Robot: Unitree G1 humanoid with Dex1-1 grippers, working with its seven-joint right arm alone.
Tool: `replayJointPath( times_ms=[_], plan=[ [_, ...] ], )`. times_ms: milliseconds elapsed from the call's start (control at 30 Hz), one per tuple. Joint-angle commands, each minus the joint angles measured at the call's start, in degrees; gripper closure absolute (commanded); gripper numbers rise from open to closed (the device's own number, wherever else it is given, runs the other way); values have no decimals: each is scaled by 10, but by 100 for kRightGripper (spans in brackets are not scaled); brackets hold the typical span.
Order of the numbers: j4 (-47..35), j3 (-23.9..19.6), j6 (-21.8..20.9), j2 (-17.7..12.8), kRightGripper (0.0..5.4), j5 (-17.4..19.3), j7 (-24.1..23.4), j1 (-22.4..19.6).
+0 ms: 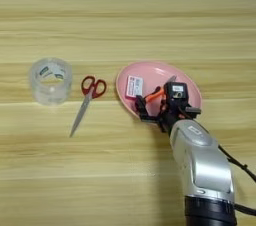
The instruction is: Move the objects on the table
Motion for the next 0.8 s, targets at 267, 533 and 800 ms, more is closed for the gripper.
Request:
replayJointPath(
  times_ms=[267, 533, 800],
  plan=[
    [-22, 10, 59, -33, 3, 17, 31, -12],
    [-24, 12, 75, -37, 3, 21, 38, -19],
    [-4, 8, 91, -29, 24, 36, 46, -23]
  ],
)
